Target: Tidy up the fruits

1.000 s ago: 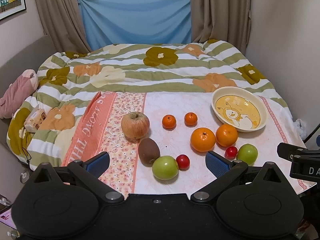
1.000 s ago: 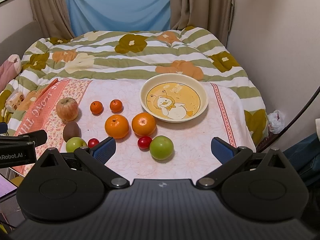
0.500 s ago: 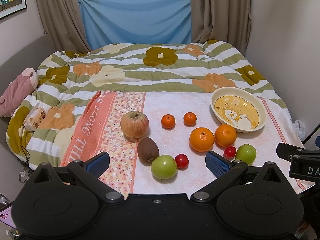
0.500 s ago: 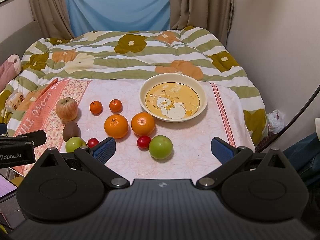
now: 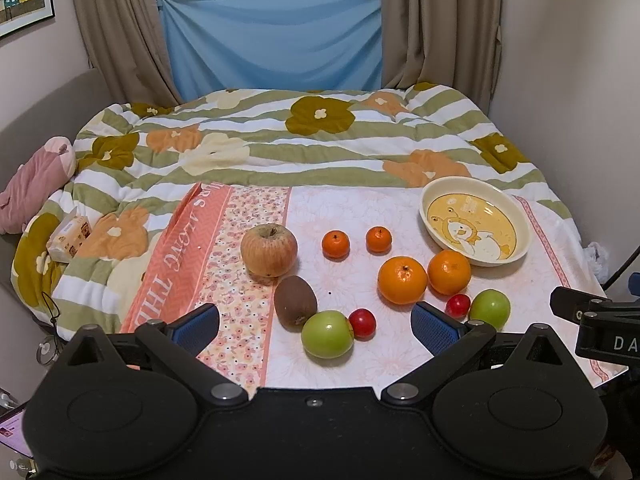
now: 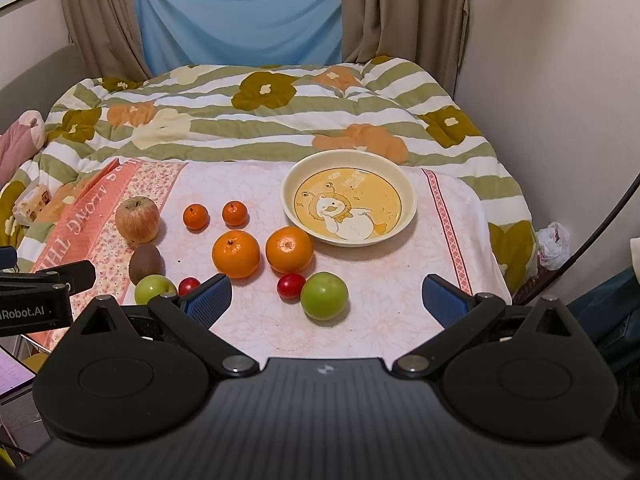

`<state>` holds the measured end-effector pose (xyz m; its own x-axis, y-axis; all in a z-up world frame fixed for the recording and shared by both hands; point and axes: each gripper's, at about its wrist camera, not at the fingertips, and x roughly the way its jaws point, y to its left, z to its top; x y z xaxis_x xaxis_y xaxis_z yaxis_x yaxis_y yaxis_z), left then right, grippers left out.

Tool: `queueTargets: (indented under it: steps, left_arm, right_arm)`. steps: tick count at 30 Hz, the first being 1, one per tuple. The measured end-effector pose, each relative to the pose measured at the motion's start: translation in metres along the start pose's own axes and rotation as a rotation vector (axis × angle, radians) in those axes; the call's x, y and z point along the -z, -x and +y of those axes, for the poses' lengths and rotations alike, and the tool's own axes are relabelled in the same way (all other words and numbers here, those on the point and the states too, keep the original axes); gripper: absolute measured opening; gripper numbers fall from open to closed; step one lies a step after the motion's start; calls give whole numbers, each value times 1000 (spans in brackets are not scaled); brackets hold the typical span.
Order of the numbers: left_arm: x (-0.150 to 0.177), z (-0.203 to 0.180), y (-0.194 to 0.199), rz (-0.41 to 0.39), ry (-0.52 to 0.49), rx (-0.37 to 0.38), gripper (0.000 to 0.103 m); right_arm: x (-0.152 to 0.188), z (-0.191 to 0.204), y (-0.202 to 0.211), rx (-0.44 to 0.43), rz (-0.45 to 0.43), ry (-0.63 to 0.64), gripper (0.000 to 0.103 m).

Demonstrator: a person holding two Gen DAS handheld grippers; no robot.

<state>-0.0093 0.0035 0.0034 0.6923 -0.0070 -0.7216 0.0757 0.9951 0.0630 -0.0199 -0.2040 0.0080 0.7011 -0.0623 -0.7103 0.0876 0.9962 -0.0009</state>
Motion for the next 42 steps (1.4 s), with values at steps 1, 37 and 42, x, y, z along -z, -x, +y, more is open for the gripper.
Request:
queueTargets:
  steps: [1,37,42]
  left_arm:
    - [0,1,1,-1,4,0,103]
    - [-3,10,1,8,-2,15,103]
    - [-6,14,3,12,-10,48,103]
  right_arm:
    - [0,0,0,0,-1,-1,103]
    - [0,4,5,12,-17,-23,103]
    - [-1,6,7,27,-11,-30,103]
